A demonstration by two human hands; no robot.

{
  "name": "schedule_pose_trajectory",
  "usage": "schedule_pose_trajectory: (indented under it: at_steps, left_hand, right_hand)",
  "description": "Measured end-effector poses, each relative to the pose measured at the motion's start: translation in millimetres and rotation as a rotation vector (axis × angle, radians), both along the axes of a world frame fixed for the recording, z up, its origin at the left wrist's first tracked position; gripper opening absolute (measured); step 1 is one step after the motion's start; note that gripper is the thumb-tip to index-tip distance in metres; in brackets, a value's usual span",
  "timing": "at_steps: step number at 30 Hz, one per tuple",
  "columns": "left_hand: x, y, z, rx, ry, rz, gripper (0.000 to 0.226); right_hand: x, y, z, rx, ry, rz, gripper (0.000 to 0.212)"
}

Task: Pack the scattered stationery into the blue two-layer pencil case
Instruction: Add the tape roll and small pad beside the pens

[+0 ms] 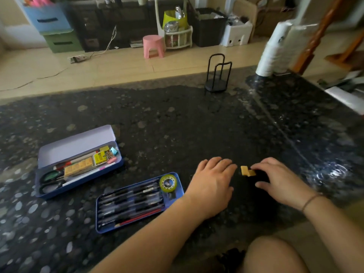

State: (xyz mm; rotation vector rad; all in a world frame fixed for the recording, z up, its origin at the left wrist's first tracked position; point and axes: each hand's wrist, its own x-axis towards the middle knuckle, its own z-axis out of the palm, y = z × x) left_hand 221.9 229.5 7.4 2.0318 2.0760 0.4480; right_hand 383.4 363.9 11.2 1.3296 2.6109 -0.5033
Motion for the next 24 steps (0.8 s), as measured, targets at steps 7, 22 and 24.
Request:
schedule_pose_trajectory:
  at_steps: [7,22,24]
  left_hand:
    - [27.0,56.9,-26.4,0.007,-0.018,-0.105,0.035]
    - [-41.7,-50.1,14.7,0.158,-0.204,0.093,0.034]
    - [-64.9,-84.4,12.8,0.162,-0.266,0.211,0.037]
  right_hand:
    - [14.1,1.3,-8.9,0.055,0.196,0.091,0.019]
    - [-40.0,-49.0,40.6,-0.305,0.587,-0.008,0.02]
    - [-68.5,-68.4,36.1,-0.363,0.534,0.056,0.02]
